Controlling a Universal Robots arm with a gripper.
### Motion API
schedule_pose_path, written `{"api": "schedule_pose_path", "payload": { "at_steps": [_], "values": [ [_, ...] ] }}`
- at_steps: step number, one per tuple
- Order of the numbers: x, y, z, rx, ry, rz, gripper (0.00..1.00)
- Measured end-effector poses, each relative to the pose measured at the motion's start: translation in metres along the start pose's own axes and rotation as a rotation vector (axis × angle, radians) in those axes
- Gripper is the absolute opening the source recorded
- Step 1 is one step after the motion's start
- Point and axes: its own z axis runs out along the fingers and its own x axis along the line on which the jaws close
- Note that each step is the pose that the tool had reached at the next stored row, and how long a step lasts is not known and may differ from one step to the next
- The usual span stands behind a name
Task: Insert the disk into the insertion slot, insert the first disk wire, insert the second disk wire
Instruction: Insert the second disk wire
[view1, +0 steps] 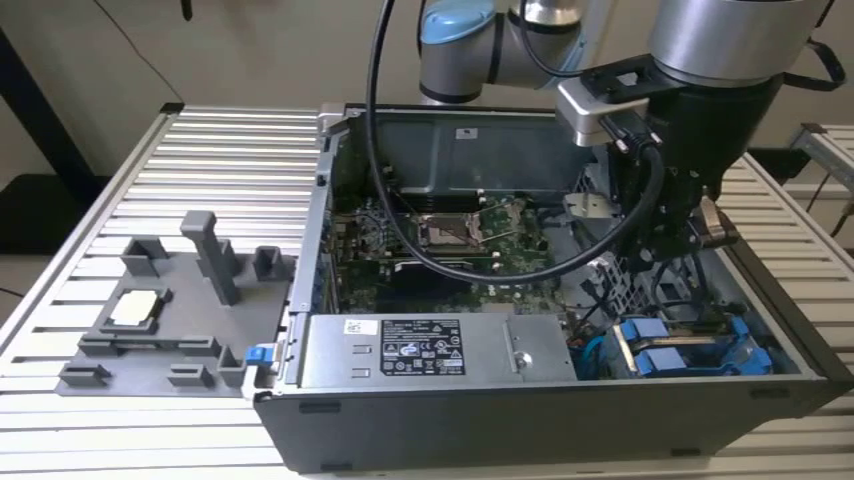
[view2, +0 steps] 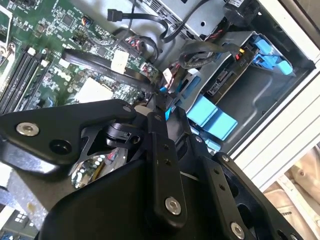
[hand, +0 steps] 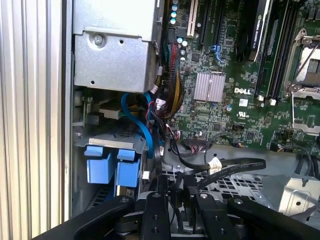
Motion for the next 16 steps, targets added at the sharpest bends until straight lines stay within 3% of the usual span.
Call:
{"api": "schedule_pose_path", "payload": {
  "at_steps": [7, 8, 16],
  "values": [
    [0.0, 0.0, 0.0, 0.0, 0.0001, 0.0, 0.25],
    [0.0, 0.0, 0.0, 0.0, 0.0001, 0.0, 0.18],
    [0.0, 0.0, 0.0, 0.0, 0.0002, 0.0, 0.16]
  ]
}}
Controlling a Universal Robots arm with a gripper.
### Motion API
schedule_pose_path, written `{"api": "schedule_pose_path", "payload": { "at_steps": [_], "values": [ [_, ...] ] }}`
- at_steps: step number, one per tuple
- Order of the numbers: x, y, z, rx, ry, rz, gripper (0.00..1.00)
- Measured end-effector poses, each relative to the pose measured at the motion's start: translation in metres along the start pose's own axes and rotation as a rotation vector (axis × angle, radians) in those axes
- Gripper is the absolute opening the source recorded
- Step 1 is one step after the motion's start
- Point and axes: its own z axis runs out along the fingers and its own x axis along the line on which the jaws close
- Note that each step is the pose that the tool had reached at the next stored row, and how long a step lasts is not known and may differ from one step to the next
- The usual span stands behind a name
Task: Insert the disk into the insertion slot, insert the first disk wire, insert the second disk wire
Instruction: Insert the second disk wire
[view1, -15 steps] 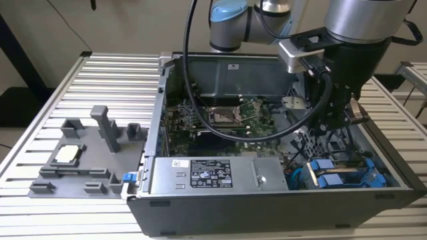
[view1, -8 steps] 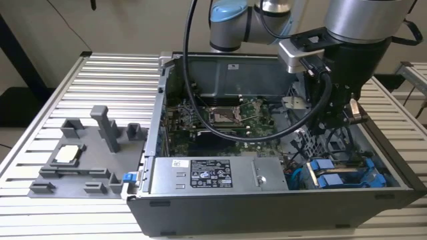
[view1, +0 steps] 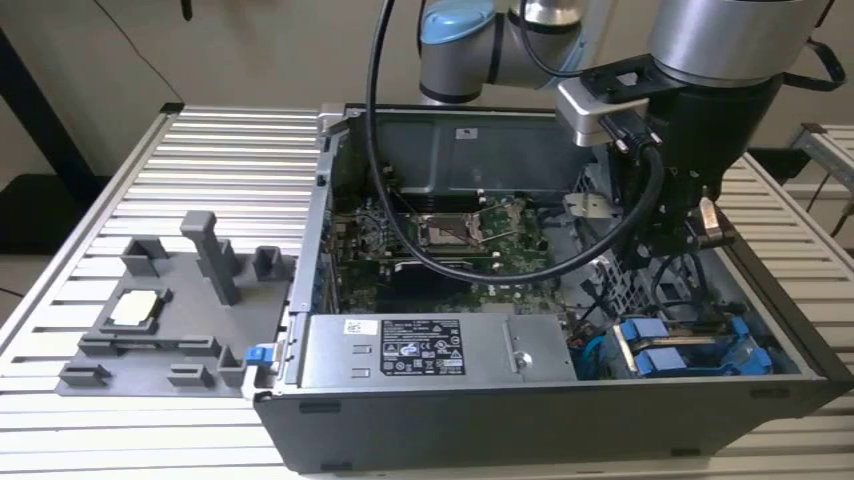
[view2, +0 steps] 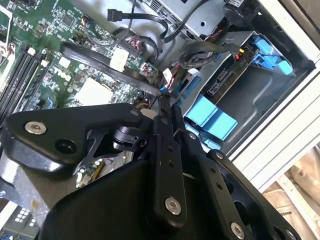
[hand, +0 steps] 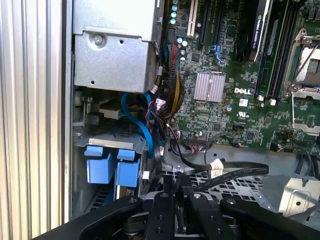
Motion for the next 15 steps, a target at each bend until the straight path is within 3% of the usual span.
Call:
{"api": "schedule_pose_path", "payload": {
  "at_steps": [4, 15],
  "values": [
    [0.0025, -0.0003, 0.0001, -0.0008, 0.0, 0.0, 0.16],
    [0.0255, -0.0062, 0.0018, -0.0098, -0.001, 0.001, 0.16]
  ]
}}
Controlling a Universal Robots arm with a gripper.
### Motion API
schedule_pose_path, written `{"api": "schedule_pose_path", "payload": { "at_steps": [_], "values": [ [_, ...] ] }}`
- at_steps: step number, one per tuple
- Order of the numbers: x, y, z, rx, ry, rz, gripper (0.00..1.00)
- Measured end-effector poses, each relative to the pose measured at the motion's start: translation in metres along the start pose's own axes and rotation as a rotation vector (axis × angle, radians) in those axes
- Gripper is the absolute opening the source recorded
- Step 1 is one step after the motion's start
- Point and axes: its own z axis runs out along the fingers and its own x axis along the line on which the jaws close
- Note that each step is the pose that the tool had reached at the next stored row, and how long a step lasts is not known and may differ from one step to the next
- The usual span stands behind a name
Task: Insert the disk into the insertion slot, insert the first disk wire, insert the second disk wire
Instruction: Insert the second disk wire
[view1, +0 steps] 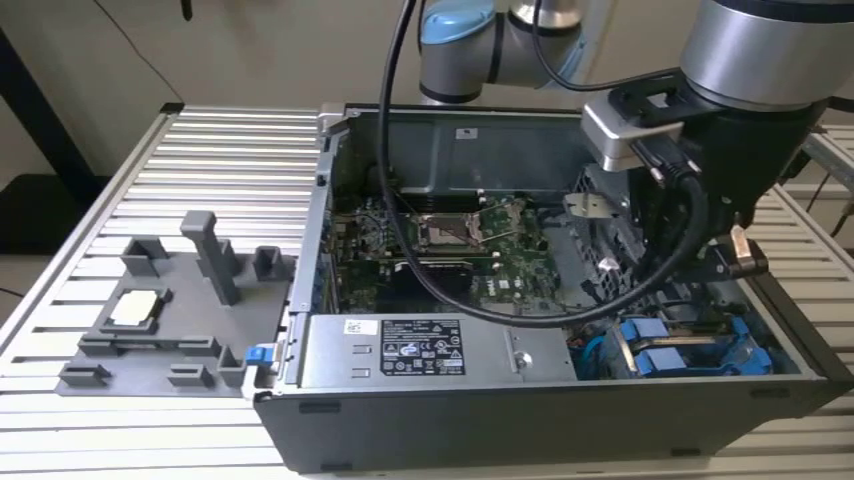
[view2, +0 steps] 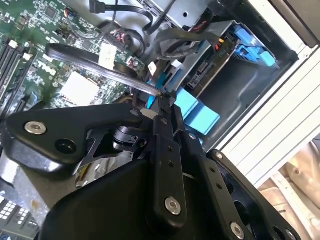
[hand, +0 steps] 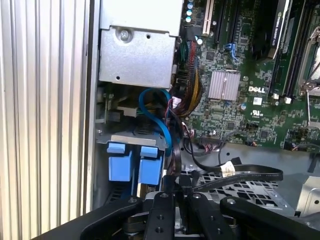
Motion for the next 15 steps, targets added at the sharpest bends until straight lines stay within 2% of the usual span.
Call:
{"api": "schedule_pose_path", "payload": {
  "at_steps": [15],
  "values": [
    [0.0297, -0.016, 0.0044, -0.0154, -0.0017, 0.0, 0.16]
  ]
}}
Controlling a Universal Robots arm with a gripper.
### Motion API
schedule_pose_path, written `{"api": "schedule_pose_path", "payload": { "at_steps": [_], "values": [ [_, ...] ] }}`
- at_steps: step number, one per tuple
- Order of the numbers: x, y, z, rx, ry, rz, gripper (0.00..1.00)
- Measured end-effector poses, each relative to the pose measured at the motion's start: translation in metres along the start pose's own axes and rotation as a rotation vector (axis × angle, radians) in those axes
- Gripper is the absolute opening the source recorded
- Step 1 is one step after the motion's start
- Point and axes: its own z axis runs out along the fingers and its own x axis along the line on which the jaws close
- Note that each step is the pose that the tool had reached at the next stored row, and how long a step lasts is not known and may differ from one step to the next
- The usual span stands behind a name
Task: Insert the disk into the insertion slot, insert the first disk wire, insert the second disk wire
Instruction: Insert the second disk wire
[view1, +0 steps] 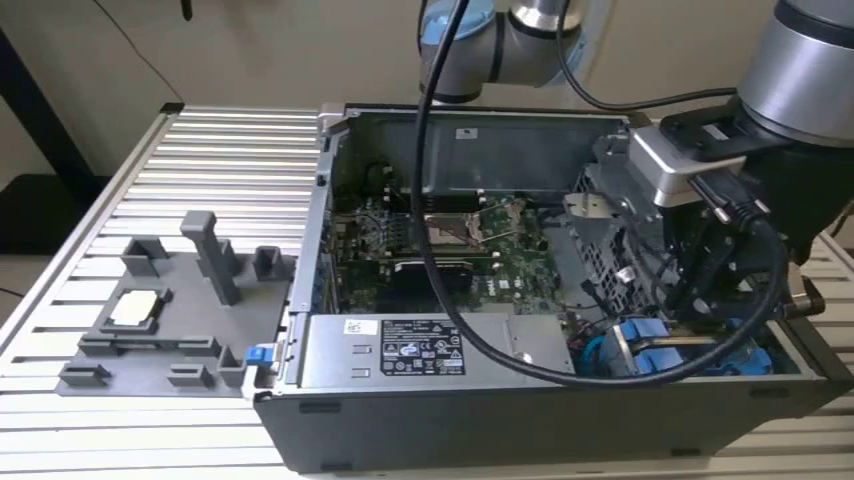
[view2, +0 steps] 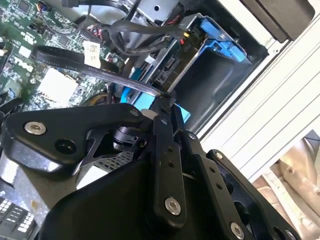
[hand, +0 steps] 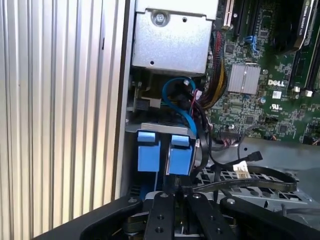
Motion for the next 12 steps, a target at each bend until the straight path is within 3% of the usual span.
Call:
{"api": "schedule_pose_path", "payload": {
  "at_steps": [5, 9, 11, 12],
  "values": [
    [0.0047, -0.0066, 0.0012, -0.0042, -0.0005, 0.0, 0.16],
    [0.0049, -0.0071, 0.0013, -0.0043, -0.0004, 0.0, 0.16],
    [0.005, -0.0071, 0.0016, -0.0035, -0.0078, 0.003, 0.16],
    [0.0049, -0.0071, 0.0017, -0.0024, -0.018, 0.005, 0.16]
  ]
}}
